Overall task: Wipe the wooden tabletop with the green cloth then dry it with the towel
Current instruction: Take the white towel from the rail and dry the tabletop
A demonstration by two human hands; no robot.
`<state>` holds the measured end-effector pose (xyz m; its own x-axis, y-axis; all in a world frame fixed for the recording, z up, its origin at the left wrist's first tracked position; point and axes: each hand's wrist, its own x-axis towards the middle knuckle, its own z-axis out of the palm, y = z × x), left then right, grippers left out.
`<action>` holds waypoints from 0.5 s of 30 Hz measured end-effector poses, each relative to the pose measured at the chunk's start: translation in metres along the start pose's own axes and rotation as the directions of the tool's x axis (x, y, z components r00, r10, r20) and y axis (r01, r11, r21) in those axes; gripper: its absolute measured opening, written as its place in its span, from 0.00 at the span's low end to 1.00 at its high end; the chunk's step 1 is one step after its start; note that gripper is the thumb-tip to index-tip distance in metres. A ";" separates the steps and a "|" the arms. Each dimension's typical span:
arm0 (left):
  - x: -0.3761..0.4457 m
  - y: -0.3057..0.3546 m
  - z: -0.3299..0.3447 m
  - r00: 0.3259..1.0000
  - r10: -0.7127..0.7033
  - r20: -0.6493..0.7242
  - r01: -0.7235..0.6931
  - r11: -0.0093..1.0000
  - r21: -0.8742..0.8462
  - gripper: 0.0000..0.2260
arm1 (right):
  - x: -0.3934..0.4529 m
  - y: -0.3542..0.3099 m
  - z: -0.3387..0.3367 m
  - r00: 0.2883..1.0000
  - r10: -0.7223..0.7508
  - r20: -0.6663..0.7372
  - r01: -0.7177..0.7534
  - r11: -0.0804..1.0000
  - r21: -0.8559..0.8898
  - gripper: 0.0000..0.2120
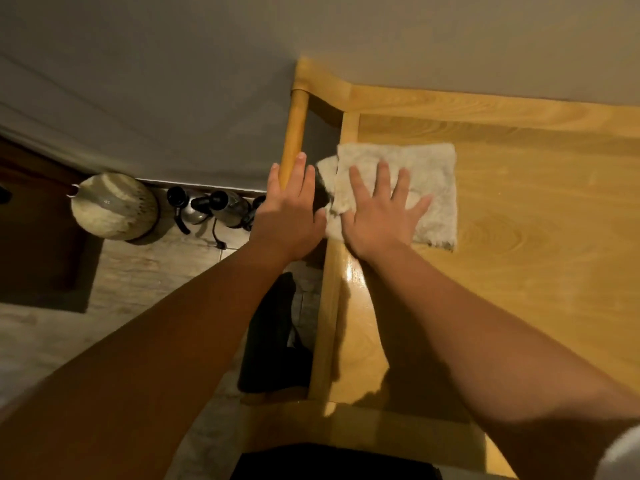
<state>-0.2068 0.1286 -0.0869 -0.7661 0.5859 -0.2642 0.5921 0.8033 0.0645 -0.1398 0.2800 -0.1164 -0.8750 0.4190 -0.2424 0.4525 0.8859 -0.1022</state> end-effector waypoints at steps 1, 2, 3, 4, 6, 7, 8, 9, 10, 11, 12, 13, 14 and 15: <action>-0.001 0.002 -0.002 1.000 0.024 -0.019 -0.024 1.000 -0.001 0.31 | -0.022 0.002 0.004 1.000 -0.021 0.011 0.021 1.000 -0.007 0.34; -0.003 0.004 -0.004 0.998 0.052 -0.044 -0.052 0.999 0.001 0.28 | -0.047 0.004 0.009 0.998 -0.052 0.025 0.052 0.999 -0.008 0.35; -0.003 0.005 -0.004 0.997 0.060 -0.055 -0.060 0.998 0.007 0.27 | -0.071 0.006 0.015 0.996 -0.086 0.036 0.086 0.996 -0.001 0.35; -0.004 0.006 -0.005 0.998 0.030 -0.057 -0.032 0.999 -0.037 0.27 | -0.096 0.009 0.019 0.992 -0.118 0.048 0.118 0.993 0.006 0.36; -0.002 0.005 -0.007 0.998 -0.046 -0.032 0.041 0.987 -0.158 0.30 | -0.143 0.015 0.026 0.984 -0.157 0.090 0.156 0.988 0.011 0.39; -0.002 0.004 -0.007 0.998 -0.049 -0.028 0.044 0.986 -0.159 0.30 | -0.165 0.020 0.029 0.979 -0.168 0.117 0.168 0.986 0.011 0.40; -0.002 0.005 -0.007 0.999 -0.042 -0.025 0.038 0.991 -0.132 0.31 | -0.186 0.025 0.032 0.972 -0.181 0.152 0.183 0.983 0.000 0.41; -0.003 0.004 -0.007 0.999 -0.040 -0.018 0.038 0.992 -0.116 0.32 | -0.207 0.030 0.035 0.963 -0.192 0.188 0.200 0.980 -0.021 0.42; -0.004 0.004 -0.007 0.999 -0.050 -0.005 0.050 0.993 -0.106 0.33 | -0.227 0.036 0.037 0.955 -0.197 0.222 0.210 0.977 -0.036 0.42; -0.004 0.003 -0.008 0.998 -0.067 0.011 0.068 0.994 -0.087 0.34 | -0.246 0.043 0.038 0.951 -0.193 0.242 0.208 0.977 -0.037 0.43; -0.003 0.004 -0.008 0.995 -0.093 0.025 0.094 0.995 -0.041 0.36 | -0.266 0.050 0.039 0.952 -0.181 0.248 0.195 0.980 -0.032 0.44; -0.002 0.009 -0.006 0.991 -0.130 0.023 0.130 0.991 0.020 0.37 | -0.284 0.059 0.039 0.953 -0.166 0.253 0.180 0.983 -0.035 0.46; -0.001 0.018 -0.004 0.985 -0.172 0.011 0.171 0.983 0.066 0.39 | -0.299 0.069 0.039 0.954 -0.149 0.261 0.167 0.985 -0.049 0.48; 0.000 0.033 -0.002 0.983 -0.186 -0.004 0.186 0.980 0.065 0.40 | -0.312 0.081 0.039 0.955 -0.132 0.267 0.154 0.986 -0.066 0.49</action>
<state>-0.1877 0.1550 -0.0831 -0.8638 0.4269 -0.2676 0.4546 0.8894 -0.0484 0.1763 0.2136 -0.0866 -0.8492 0.2303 -0.4752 0.2997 0.9511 -0.0747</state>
